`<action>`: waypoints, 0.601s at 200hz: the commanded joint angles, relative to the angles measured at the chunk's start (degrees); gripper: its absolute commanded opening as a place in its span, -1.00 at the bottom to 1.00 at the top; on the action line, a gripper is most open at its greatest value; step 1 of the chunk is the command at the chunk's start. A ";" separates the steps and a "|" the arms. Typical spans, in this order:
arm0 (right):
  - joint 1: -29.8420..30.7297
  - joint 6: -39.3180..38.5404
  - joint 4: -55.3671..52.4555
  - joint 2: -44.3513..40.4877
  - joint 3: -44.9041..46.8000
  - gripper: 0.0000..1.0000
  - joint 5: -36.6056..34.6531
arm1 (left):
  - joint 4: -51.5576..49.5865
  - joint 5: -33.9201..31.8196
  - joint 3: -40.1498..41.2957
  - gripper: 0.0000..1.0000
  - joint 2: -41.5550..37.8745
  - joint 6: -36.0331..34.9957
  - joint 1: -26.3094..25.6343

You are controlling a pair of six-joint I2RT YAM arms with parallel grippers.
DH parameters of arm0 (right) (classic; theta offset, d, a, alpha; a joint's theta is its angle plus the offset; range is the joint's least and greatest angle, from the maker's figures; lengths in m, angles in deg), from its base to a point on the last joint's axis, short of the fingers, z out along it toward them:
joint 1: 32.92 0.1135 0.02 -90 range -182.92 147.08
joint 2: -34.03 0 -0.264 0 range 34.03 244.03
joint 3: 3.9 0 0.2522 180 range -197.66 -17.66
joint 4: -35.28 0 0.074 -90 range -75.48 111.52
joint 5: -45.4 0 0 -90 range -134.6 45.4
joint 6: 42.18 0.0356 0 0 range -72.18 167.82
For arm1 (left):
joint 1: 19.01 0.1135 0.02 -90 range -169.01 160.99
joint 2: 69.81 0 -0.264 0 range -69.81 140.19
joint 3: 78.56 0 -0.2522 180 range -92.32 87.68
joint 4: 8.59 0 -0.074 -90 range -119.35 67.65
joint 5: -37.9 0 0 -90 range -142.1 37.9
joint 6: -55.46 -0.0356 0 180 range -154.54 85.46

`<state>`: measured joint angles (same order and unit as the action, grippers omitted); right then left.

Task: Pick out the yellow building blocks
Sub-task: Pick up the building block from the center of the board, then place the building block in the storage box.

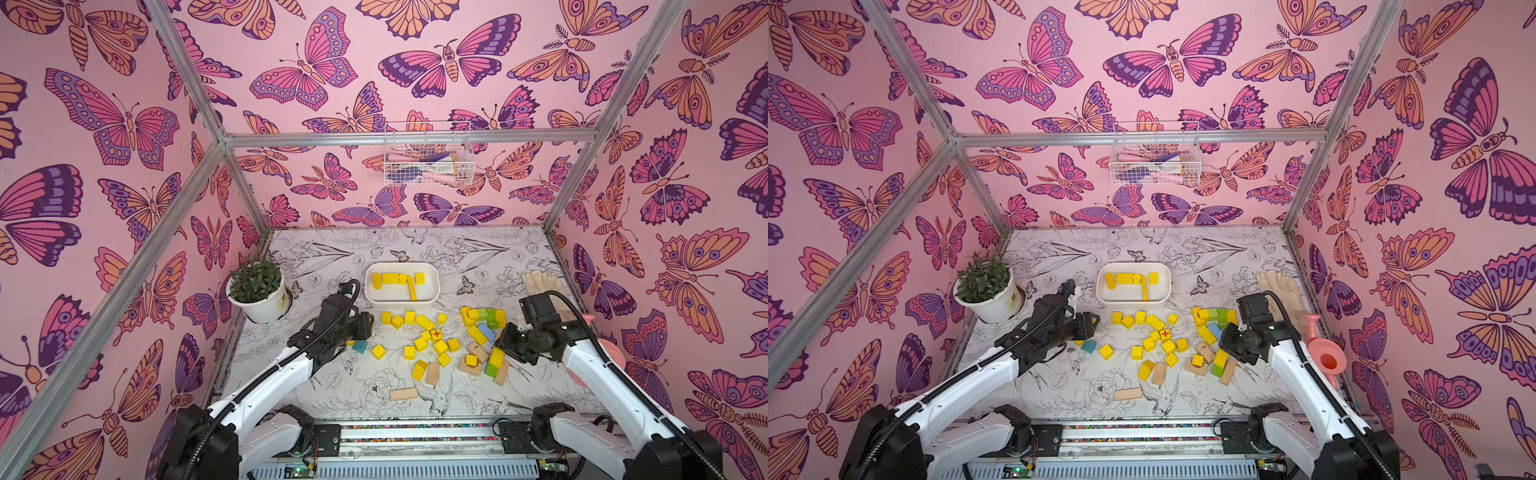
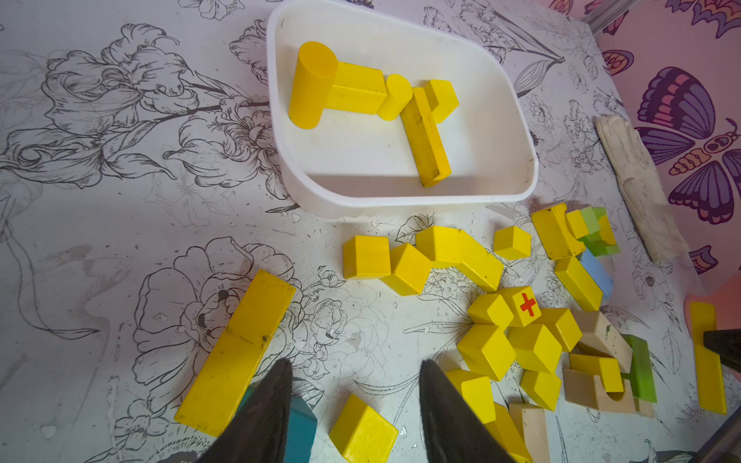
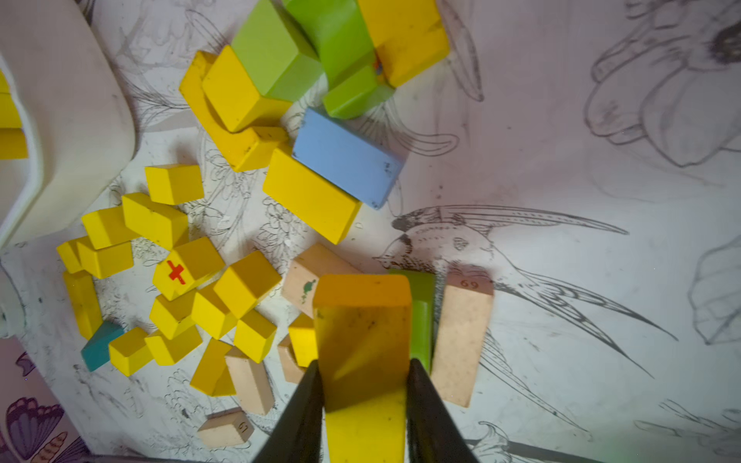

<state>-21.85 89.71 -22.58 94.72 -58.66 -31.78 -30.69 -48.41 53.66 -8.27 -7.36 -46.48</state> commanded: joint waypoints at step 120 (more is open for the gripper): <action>14.89 -8.48 -0.54 37.63 -44.62 -0.81 -2.11 | 2.02 2.20 1.76 0.05 -0.90 0.62 2.06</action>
<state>-8.45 84.88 -19.95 127.11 -95.97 -32.11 -29.60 -47.08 54.51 -8.60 -7.01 -45.10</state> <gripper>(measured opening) 0.328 0.523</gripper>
